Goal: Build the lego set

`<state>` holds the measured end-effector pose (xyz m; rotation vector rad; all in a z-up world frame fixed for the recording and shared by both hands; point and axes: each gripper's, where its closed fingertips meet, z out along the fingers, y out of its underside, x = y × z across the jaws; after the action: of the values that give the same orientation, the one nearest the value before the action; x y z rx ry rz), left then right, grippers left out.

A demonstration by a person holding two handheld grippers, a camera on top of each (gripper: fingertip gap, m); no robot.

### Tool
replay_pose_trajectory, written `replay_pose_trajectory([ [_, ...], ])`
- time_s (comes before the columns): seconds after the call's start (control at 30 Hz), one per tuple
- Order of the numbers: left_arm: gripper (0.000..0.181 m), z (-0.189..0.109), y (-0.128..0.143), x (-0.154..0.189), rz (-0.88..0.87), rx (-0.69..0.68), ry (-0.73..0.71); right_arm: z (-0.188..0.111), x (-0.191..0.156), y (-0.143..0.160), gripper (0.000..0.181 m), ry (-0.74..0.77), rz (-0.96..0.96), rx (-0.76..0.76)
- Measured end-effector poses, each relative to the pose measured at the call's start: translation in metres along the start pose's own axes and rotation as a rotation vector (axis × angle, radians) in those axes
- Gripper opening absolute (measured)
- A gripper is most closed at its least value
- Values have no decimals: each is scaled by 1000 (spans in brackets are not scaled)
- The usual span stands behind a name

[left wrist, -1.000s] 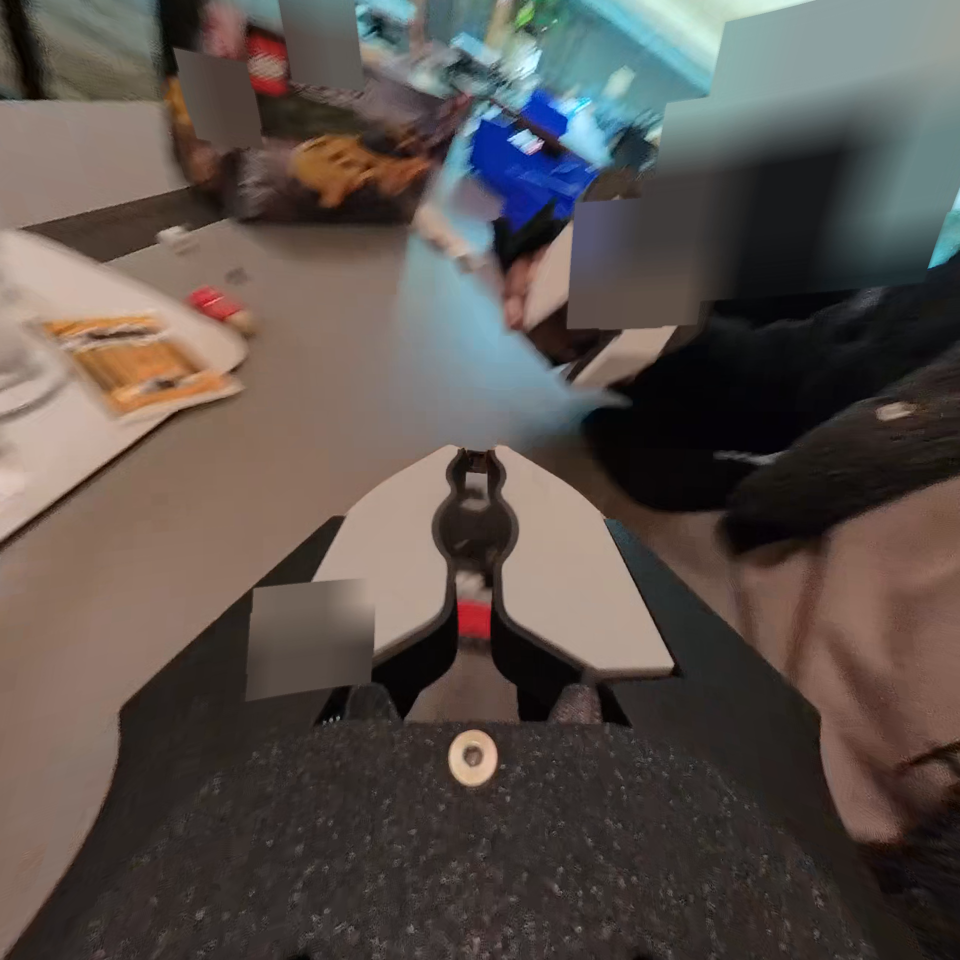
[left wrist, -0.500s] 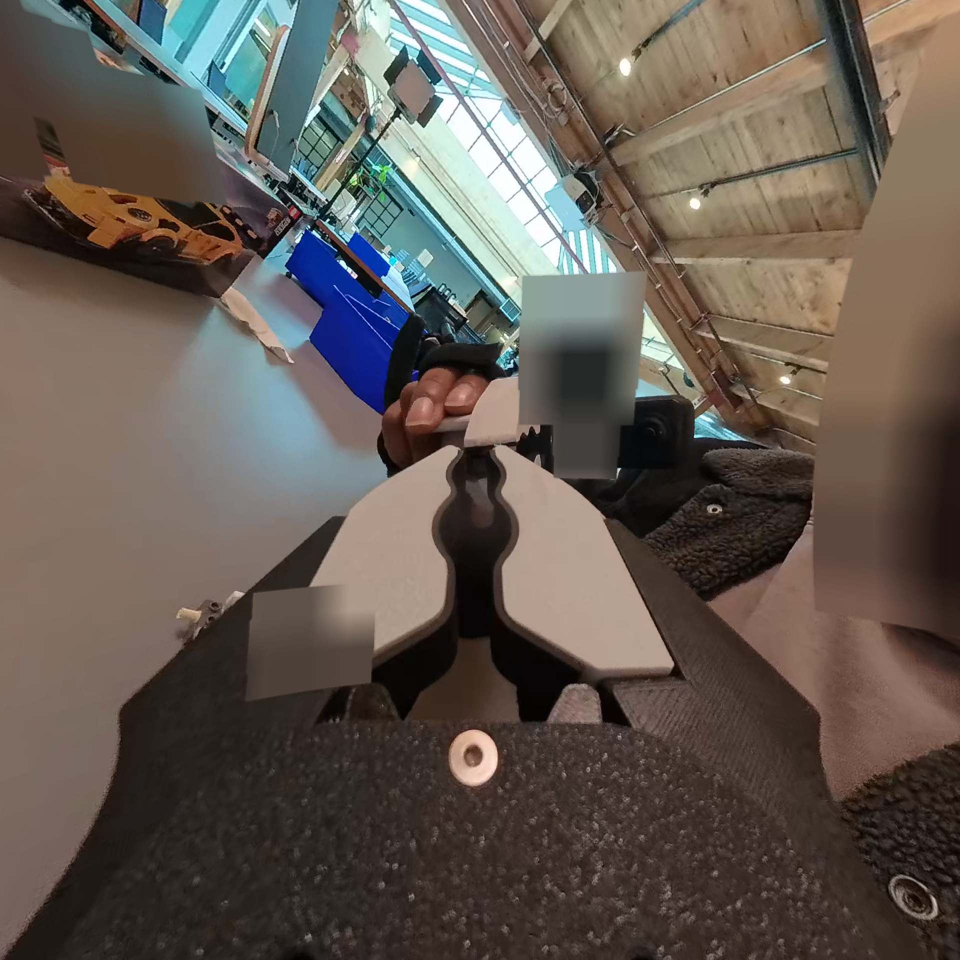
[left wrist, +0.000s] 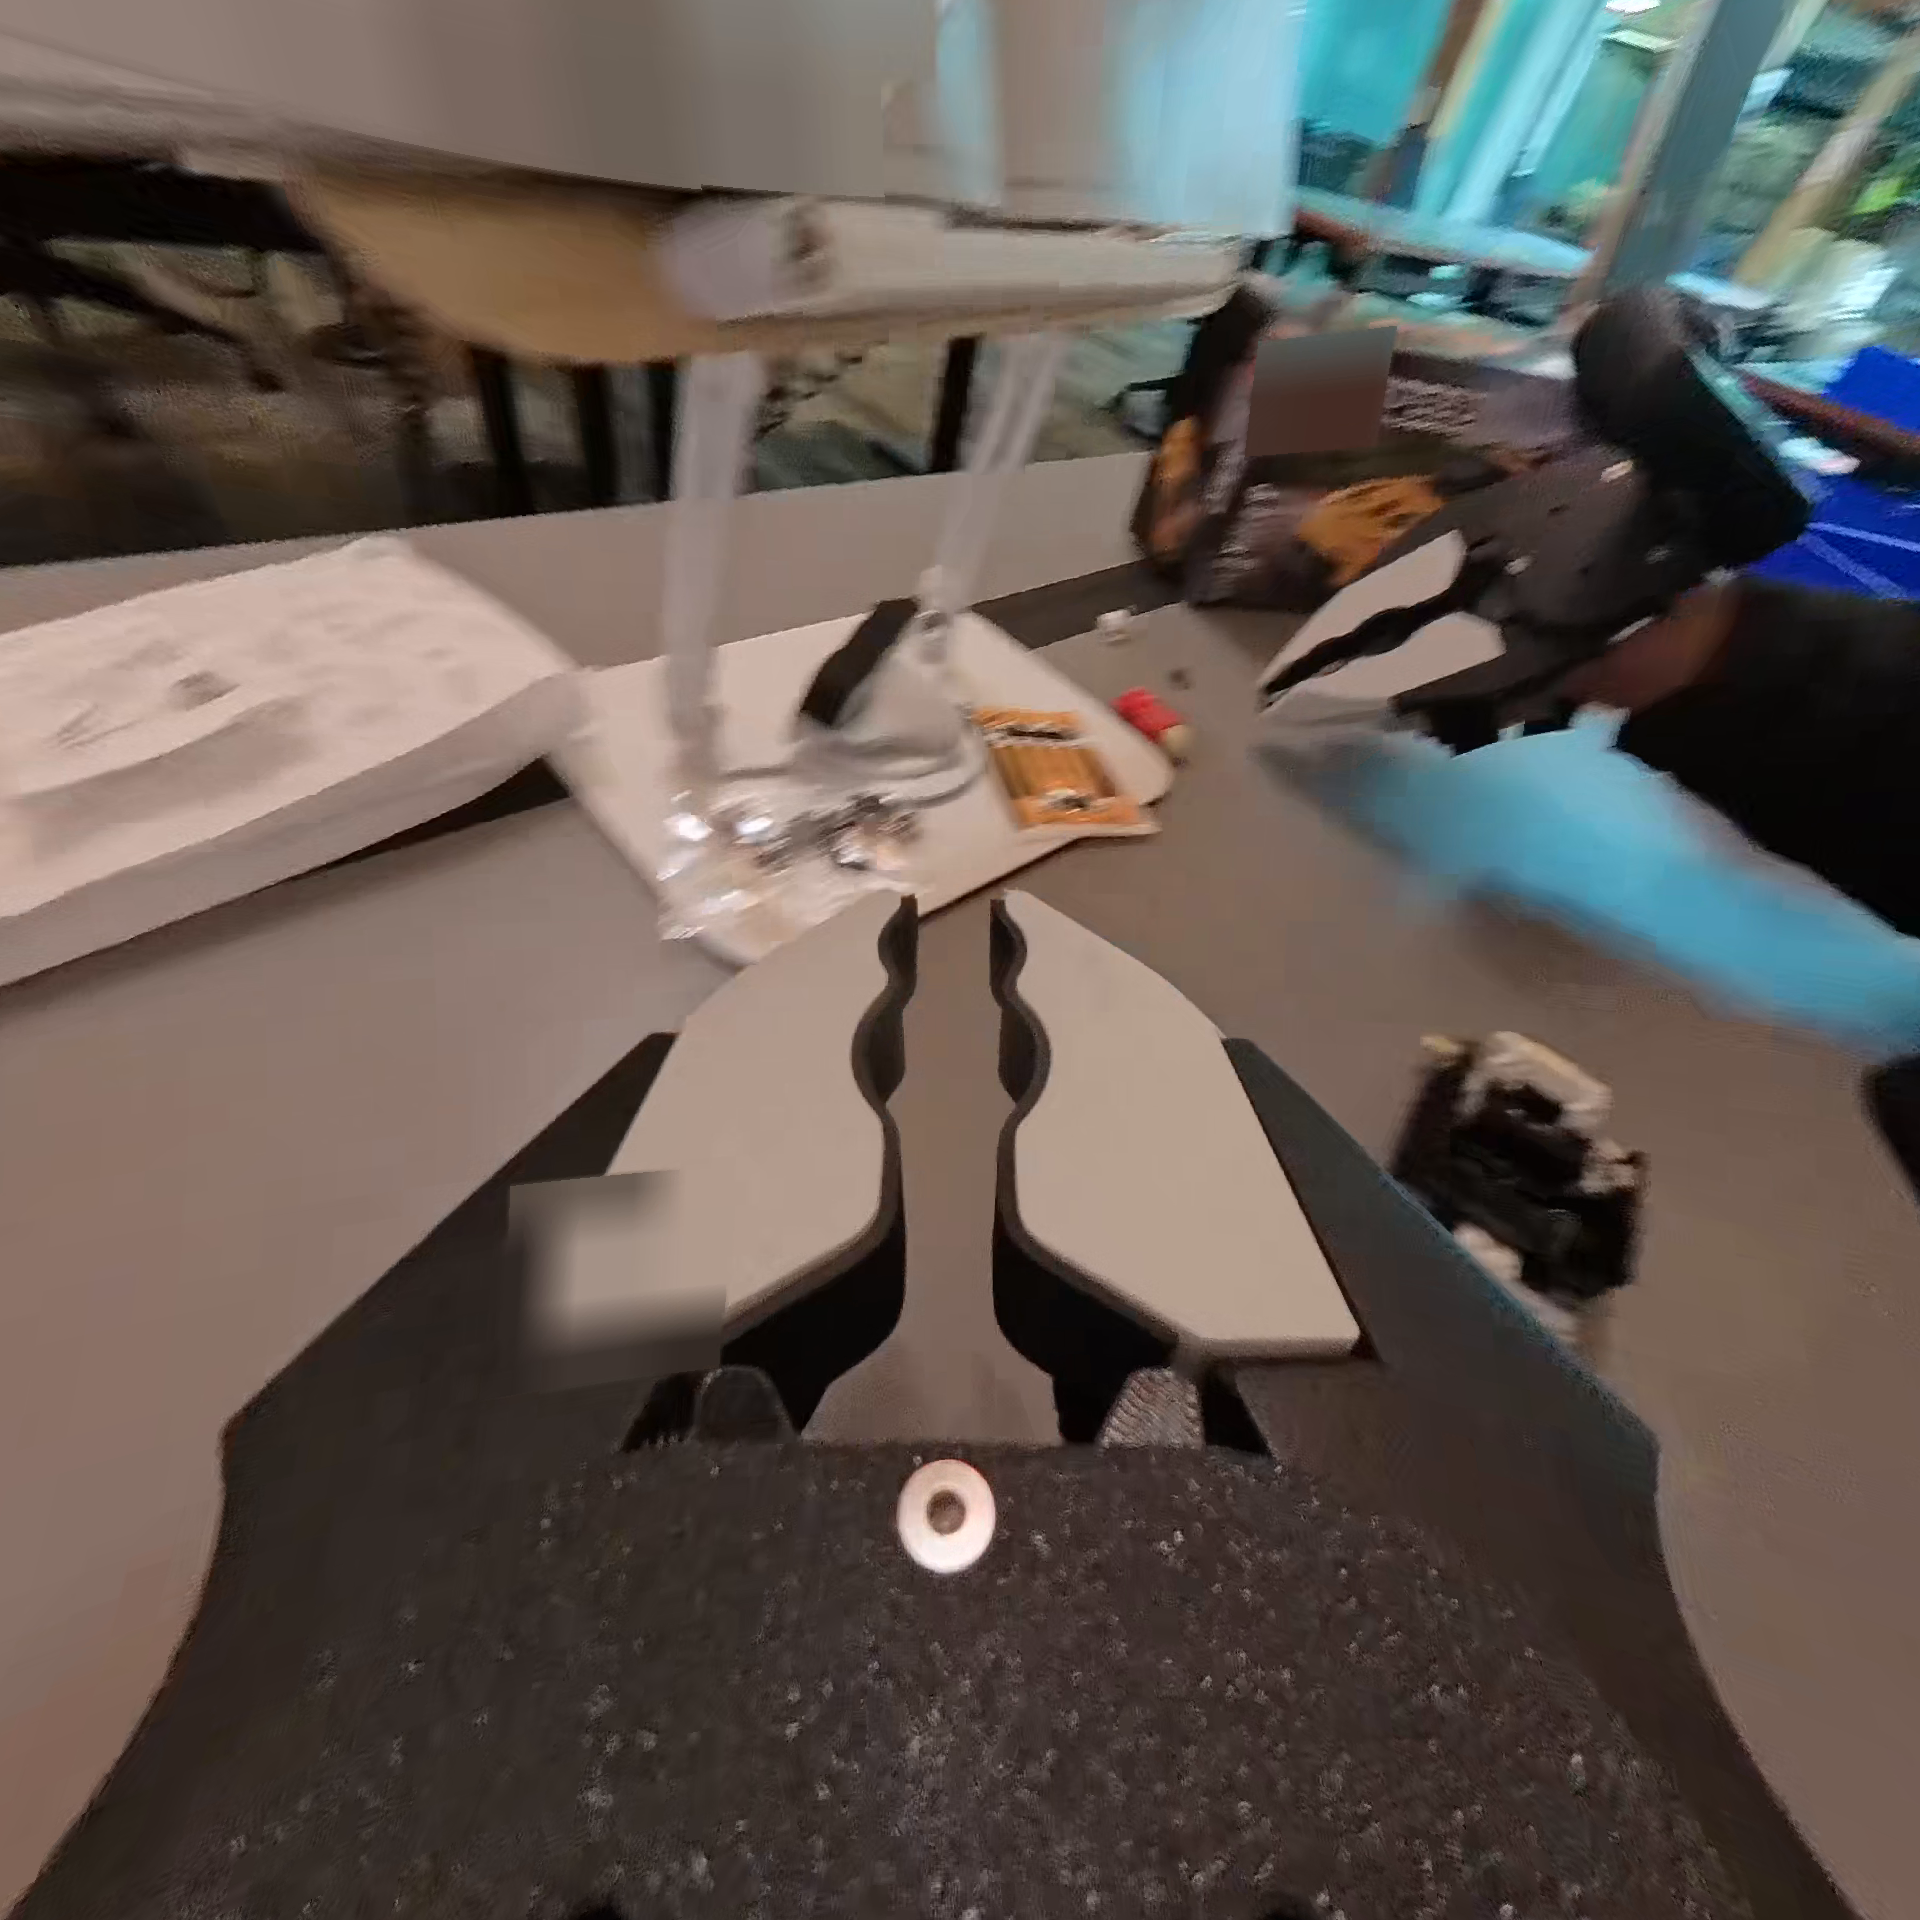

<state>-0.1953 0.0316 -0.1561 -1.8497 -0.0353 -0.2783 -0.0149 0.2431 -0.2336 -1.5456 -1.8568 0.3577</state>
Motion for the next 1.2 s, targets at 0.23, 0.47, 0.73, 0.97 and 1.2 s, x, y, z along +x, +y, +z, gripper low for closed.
replay_pose_trajectory([
  [0.23, 22, -29, 36, -76, 46, -114, -303, 29, 26, 11, 10, -43, 71, -144],
  [0.47, 31, -36, 55, -88, 90, -231, -312, 18, 25, 6, 19, -18, 109, -57],
  [0.73, 34, -28, 85, -92, 165, -427, -268, -26, -23, -8, 19, -41, 105, 135],
  [0.97, 20, -16, 86, -96, 163, -513, -156, -43, -59, -11, 19, -126, 80, 191],
  [1.2, 5, -14, 89, -86, 190, -578, -65, -44, -73, -11, 19, -171, 114, 214],
])
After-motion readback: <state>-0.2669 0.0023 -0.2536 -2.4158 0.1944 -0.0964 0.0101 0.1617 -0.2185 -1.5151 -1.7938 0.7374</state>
